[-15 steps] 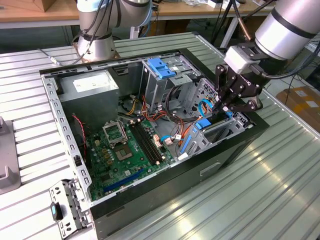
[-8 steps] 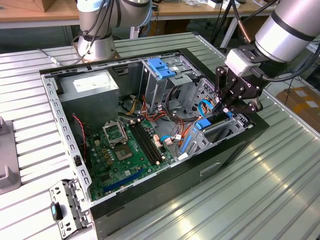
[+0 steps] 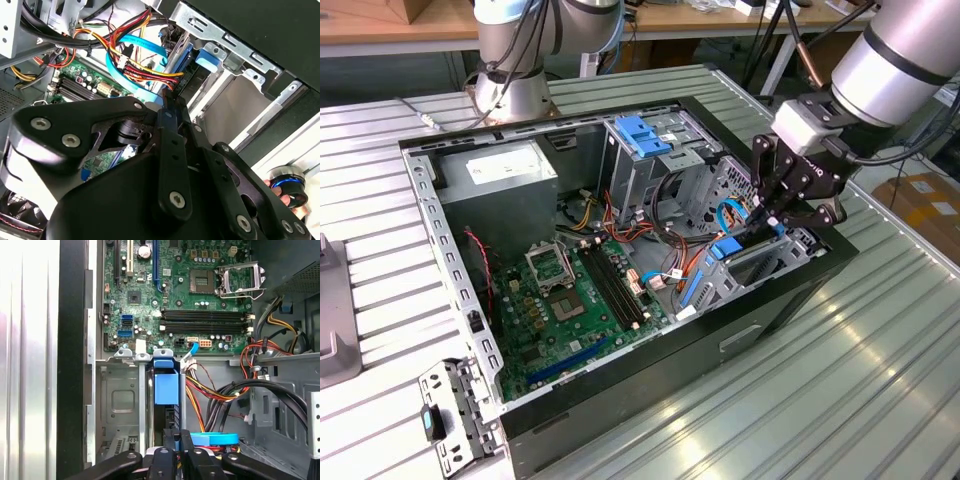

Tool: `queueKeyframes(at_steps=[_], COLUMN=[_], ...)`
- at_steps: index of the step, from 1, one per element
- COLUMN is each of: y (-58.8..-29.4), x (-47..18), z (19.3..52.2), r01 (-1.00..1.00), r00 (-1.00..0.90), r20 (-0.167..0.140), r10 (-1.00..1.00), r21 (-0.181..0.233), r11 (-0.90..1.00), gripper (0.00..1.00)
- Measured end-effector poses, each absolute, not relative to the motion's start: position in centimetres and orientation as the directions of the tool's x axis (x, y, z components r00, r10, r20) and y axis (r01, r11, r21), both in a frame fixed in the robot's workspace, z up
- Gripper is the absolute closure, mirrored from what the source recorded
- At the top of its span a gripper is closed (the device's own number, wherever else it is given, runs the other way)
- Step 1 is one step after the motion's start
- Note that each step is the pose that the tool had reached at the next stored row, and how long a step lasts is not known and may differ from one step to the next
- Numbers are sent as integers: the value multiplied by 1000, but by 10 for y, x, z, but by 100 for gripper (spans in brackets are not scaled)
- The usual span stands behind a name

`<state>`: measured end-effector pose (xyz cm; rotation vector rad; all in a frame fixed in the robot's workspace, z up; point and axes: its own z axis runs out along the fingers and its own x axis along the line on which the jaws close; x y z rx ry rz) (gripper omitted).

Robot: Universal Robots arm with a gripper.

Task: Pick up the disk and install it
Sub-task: 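Insert the second disk wire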

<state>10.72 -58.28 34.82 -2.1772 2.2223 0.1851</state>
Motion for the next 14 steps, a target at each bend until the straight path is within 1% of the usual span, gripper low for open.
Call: queueKeyframes(at_steps=[14], y=[-584], x=[108], z=[335], r01=[-998], r00=[-24], r20=[-99], r10=[-995], r21=[67], r11=[17], gripper=[84])
